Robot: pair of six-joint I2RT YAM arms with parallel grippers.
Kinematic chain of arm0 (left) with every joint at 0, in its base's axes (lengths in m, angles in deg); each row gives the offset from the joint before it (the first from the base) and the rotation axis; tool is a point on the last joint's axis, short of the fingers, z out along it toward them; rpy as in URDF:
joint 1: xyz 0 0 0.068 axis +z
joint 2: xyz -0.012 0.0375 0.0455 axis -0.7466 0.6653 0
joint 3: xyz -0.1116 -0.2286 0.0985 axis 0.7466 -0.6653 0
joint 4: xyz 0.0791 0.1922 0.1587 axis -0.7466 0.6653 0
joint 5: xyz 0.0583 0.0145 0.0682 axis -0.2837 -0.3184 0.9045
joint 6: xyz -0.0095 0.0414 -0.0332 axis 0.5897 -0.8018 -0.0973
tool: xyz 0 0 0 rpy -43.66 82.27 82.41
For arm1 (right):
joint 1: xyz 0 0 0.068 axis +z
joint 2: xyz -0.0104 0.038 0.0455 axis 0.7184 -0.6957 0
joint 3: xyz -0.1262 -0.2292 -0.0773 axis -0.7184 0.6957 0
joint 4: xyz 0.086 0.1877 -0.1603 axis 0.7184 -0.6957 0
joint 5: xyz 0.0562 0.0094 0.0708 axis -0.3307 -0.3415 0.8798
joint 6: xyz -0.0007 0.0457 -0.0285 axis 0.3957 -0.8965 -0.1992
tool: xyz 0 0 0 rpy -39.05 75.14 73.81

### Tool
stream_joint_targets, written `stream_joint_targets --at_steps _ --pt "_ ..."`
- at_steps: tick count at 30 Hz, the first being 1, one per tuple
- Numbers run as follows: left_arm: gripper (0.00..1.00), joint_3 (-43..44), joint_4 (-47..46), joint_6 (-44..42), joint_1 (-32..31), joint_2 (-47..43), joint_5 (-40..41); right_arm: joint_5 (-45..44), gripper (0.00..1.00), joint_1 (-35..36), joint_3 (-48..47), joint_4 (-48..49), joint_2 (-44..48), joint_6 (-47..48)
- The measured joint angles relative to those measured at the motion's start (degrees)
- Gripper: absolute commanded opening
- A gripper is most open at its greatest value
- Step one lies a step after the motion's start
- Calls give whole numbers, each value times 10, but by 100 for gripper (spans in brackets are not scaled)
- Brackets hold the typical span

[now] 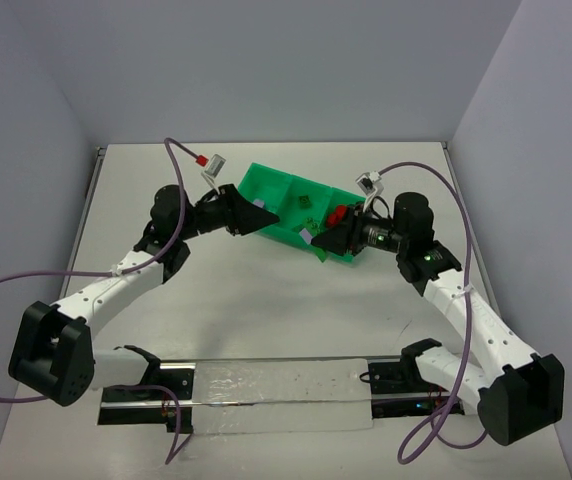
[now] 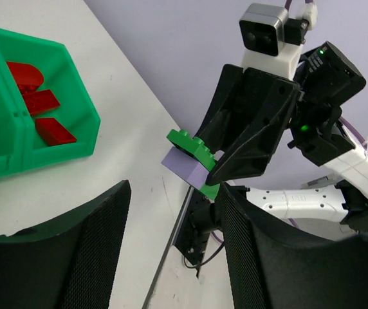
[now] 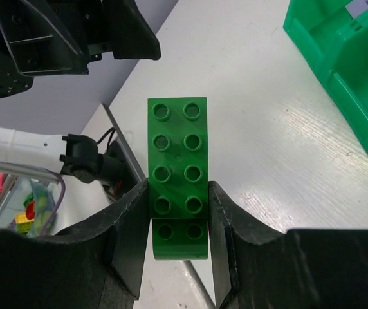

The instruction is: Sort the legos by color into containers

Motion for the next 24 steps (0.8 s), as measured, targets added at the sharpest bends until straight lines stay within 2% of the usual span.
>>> stream_joint_targets --at_steps 4,8,16,24 --pt "59 5 1 4 -1 1 -7 -8 13 8 -13 -11 -9 14" --pt "60 49 53 1 -8 17 3 -51 13 33 -35 -44 -14 40" --pt "69 95 141 9 -15 26 54 -176 12 75 -63 -103 -19 92" --pt "66 124 213 14 -21 39 79 -243 12 96 -69 -138 -29 114"
